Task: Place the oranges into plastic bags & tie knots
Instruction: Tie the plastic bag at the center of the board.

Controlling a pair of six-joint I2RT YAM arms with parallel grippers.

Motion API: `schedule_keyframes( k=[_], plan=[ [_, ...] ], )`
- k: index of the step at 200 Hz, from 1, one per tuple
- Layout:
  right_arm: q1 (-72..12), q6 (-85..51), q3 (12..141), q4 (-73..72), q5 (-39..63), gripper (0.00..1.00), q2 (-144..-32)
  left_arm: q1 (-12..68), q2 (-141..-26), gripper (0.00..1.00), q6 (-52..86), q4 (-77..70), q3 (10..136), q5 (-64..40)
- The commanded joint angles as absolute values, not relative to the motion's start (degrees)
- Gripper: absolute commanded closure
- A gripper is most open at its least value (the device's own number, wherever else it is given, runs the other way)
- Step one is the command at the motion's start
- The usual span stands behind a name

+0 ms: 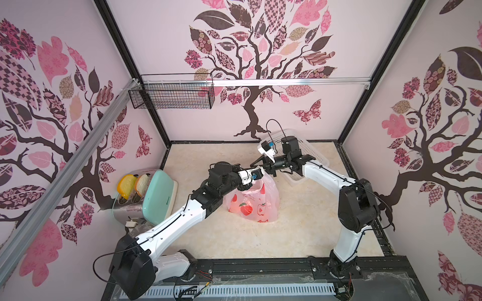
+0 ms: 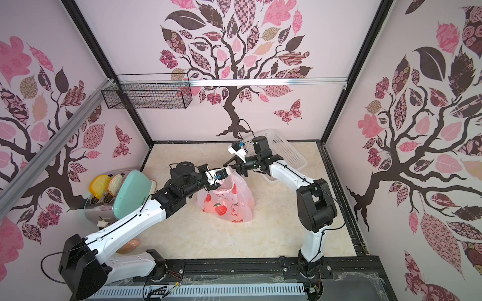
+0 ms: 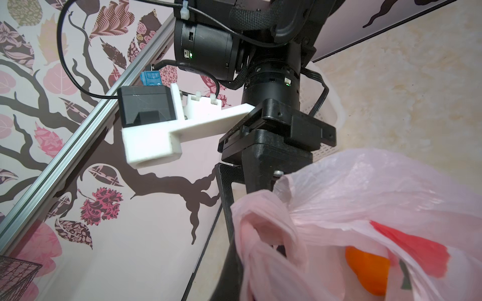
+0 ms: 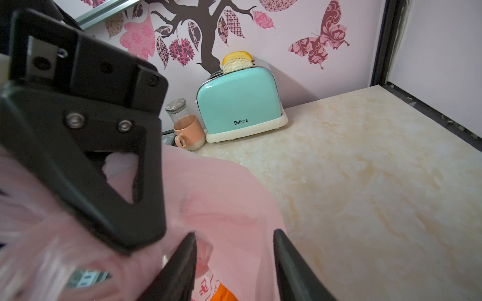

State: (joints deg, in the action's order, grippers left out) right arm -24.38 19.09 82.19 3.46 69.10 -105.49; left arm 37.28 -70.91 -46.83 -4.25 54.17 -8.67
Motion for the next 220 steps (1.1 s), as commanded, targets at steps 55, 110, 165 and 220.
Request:
schedule_keyframes(
  k=[55, 110, 165, 220],
  plan=[
    [-23.7, 17.2, 76.8, 0.2, 74.8, 0.35, -101.6, 36.1, -72.3, 1.00, -46.8, -7.0, 54.4, -9.0],
    [-24.5, 9.8, 77.1, -7.9, 76.8, 0.32, -102.7, 36.0, -72.7, 1.00, -46.3, -6.8, 54.6, -9.3],
    [-24.7, 10.8, 79.5, -7.8, 72.4, 0.34, -105.9, 36.0, -72.9, 1.00, -45.9, -6.6, 55.0, -9.5],
    [-23.7, 9.2, 82.7, -9.1, 74.9, 0.34, -108.6, 35.7, -73.1, 1.00, -45.9, -6.0, 55.2, -9.7]
  ],
)
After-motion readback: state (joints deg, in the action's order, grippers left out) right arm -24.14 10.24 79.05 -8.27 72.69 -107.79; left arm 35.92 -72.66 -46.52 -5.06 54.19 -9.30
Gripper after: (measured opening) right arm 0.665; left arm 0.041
